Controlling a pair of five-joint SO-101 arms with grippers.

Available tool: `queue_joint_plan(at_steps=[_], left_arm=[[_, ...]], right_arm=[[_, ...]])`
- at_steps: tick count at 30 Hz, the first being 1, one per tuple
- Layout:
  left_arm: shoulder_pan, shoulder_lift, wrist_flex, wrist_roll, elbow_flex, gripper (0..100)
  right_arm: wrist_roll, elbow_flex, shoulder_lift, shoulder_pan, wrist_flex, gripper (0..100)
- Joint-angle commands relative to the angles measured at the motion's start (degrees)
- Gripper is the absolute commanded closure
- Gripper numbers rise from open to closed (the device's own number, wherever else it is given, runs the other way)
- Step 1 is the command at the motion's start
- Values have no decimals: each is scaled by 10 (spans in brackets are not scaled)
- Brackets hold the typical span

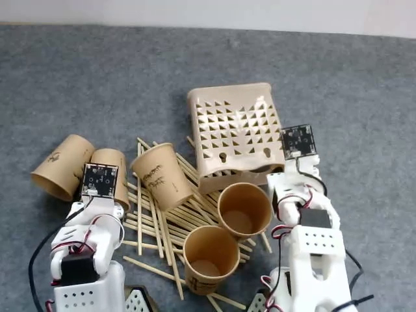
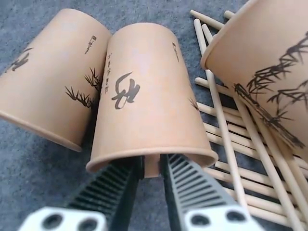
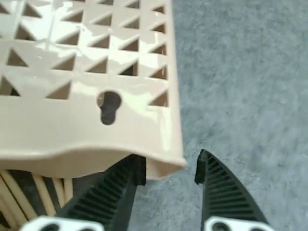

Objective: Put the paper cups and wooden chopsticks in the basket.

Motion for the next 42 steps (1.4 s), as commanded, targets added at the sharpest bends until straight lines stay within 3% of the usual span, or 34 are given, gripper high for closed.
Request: queue_joint_plan(at_steps=[1, 8, 15, 26, 42], left_arm=[[-3, -5, -10, 3, -3, 926], [-3, -5, -11, 2, 2, 926], [-3, -5, -11, 2, 2, 926], [-3, -5, -11, 2, 2, 926], [-4, -5, -11, 2, 3, 926]], right_arm=[[-5, -6, 15, -5, -43, 823], [-5, -9, 23, -5, -59, 996], [-5, -67, -58, -4, 91, 992], [-73, -270, -105, 5, 300, 992], [-77, -435, -95, 20, 451, 992]])
